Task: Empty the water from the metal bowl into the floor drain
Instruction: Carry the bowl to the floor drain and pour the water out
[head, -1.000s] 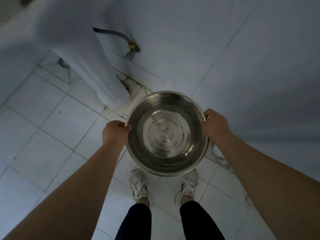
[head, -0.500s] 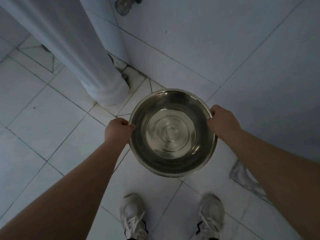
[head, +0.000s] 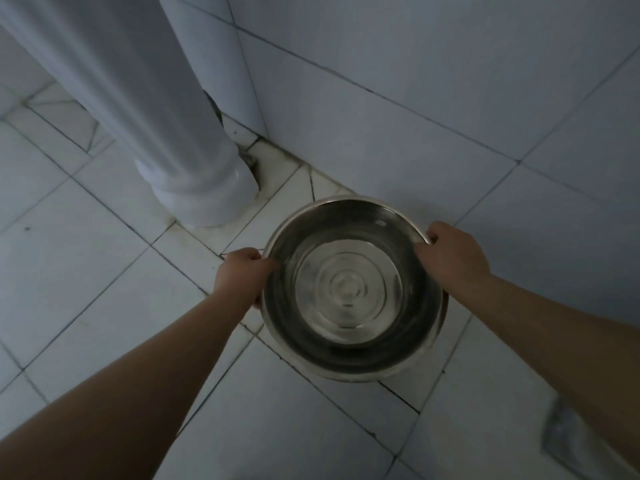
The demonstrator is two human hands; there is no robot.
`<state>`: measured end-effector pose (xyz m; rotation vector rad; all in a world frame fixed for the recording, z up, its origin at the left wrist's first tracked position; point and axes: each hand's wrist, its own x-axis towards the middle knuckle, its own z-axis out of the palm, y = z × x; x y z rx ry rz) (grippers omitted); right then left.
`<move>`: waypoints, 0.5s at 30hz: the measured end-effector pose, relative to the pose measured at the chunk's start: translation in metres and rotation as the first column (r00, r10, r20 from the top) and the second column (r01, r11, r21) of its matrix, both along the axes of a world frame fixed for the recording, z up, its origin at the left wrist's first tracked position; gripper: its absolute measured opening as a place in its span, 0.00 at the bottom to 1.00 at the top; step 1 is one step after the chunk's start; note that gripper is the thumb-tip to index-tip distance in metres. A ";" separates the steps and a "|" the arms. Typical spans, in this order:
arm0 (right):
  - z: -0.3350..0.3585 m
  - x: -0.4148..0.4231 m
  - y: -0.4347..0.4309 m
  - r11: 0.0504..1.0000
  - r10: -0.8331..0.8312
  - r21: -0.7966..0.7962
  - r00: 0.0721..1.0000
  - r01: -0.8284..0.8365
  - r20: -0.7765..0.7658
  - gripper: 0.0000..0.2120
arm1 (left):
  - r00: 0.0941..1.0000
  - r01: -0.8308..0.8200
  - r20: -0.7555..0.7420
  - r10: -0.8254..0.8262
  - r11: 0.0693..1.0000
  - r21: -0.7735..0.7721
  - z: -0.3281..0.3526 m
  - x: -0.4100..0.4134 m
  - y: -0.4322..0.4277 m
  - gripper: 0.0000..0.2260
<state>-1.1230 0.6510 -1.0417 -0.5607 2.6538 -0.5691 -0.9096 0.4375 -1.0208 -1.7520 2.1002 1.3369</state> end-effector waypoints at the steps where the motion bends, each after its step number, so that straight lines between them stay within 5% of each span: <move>1: -0.006 -0.002 -0.001 1.000 0.002 -0.015 1.000 -0.002 -0.003 0.08 | 1.000 -0.006 -0.012 0.006 1.000 0.003 -0.005 0.000 0.000 0.06; 11: -0.022 -0.001 -0.004 0.992 -0.051 -0.114 0.999 0.049 -0.007 0.13 | 0.996 -0.074 -0.051 0.071 0.996 -0.055 -0.023 -0.003 -0.001 0.09; 15: -0.020 -0.003 0.001 0.995 -0.037 -0.098 0.999 0.034 -0.024 0.15 | 0.958 0.276 0.146 -0.247 0.932 -0.236 -0.022 -0.001 0.004 0.06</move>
